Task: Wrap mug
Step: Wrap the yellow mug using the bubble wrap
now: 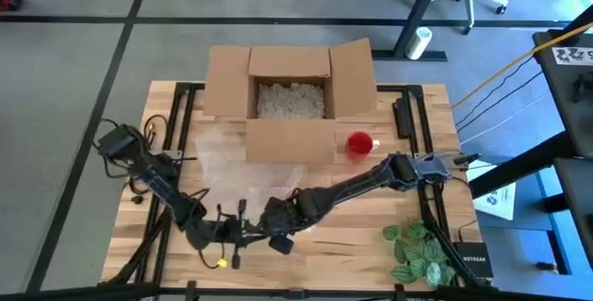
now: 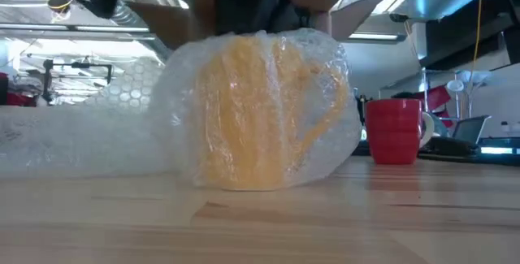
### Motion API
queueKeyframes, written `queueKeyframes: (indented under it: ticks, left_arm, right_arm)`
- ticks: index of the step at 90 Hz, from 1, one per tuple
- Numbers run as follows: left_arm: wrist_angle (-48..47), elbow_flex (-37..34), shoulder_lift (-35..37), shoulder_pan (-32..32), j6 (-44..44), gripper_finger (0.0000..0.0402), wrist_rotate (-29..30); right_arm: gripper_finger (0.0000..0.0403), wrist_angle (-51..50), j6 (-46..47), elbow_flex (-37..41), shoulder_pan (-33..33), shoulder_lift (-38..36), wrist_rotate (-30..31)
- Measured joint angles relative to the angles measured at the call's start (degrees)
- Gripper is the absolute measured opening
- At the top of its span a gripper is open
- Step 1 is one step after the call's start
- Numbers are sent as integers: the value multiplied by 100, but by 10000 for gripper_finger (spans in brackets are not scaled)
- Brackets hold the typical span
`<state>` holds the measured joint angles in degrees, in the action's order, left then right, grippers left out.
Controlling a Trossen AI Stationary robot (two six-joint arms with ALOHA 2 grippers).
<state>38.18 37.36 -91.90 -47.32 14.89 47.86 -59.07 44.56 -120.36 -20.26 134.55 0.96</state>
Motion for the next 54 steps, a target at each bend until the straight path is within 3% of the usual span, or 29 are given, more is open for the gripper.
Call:
queueKeyframes:
  ticks: [27, 54]
  left_arm:
    - [-1700, -2, 76, -349, 1739, 0, 273]
    - [-1827, -2, 75, -355, 1823, 0, 275]
  right_arm:
    - [0, 1023, -11, 909, 170, -17, -966]
    - [0, 913, -126, 742, 159, -64, -956]
